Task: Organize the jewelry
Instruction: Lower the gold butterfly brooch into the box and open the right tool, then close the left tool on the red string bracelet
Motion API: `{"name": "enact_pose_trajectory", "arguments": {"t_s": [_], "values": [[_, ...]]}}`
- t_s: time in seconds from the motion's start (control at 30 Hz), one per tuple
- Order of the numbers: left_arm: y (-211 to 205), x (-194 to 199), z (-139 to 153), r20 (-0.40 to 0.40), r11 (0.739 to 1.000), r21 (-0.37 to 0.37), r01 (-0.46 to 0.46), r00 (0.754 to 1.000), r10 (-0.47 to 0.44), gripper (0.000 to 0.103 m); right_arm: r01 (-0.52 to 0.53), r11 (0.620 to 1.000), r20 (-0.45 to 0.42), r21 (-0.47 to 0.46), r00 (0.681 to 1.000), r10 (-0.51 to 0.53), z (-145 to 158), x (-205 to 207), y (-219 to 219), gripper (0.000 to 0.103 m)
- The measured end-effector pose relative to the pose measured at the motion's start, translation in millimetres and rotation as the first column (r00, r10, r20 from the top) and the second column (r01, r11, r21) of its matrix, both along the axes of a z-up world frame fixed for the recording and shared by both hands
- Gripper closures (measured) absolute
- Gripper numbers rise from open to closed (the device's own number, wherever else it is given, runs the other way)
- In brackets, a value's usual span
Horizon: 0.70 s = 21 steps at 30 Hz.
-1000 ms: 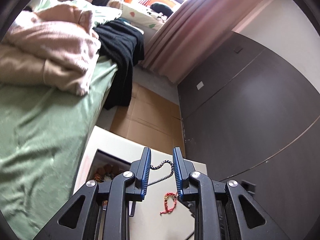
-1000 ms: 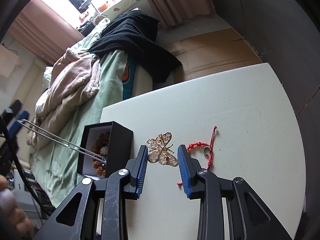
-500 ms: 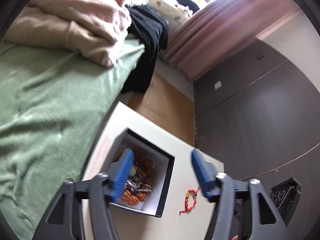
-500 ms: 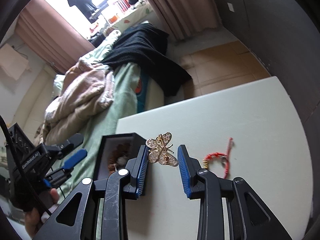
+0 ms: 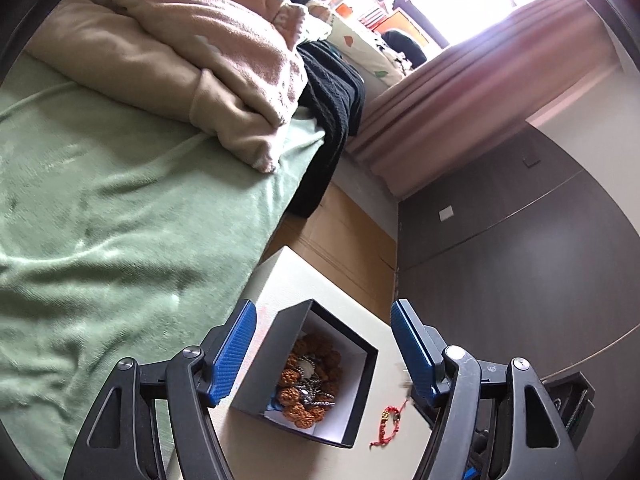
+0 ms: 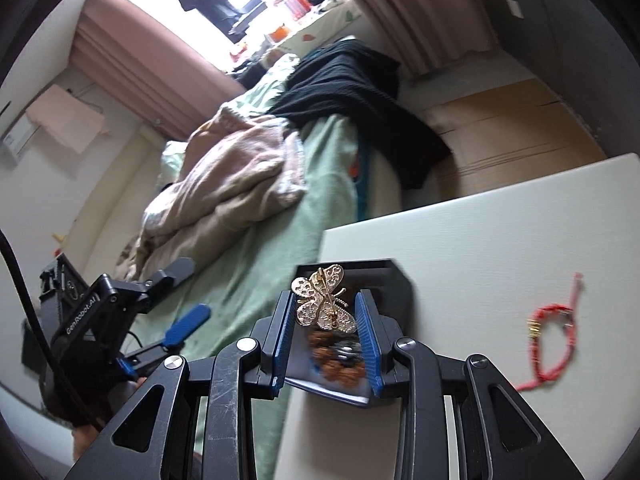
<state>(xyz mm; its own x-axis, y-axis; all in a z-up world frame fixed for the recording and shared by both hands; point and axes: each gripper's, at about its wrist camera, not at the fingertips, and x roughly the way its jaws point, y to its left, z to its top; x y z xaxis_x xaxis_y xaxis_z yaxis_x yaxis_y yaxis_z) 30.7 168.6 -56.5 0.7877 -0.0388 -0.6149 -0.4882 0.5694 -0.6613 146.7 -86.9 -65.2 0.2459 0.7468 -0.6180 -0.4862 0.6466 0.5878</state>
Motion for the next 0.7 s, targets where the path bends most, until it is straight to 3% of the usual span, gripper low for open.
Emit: {"name": "enact_pose_trajectory", "arguments": {"t_s": [0.1, 0.3, 0.7], "values": [[3, -2, -2, -0.003, 1.000, -0.004, -0.003, 1.000, 0.003, 0.033, -0.022, 0.999, -0.038, -0.049, 0.999, 0.020, -8, 2, 10, 0.043], [-1, 1, -4, -0.009, 1.000, -0.005, 0.001, 1.000, -0.001, 0.033, 0.083, 0.996, -0.065, -0.043, 0.994, -0.086, -11, 15, -28, 0.040], [-58, 31, 3, -0.044, 0.984, 0.110, 0.142, 0.990, -0.138, 0.033, 0.232, 0.957, -0.098, -0.176, 0.963, -0.251, -17, 29, -105, 0.040]]}}
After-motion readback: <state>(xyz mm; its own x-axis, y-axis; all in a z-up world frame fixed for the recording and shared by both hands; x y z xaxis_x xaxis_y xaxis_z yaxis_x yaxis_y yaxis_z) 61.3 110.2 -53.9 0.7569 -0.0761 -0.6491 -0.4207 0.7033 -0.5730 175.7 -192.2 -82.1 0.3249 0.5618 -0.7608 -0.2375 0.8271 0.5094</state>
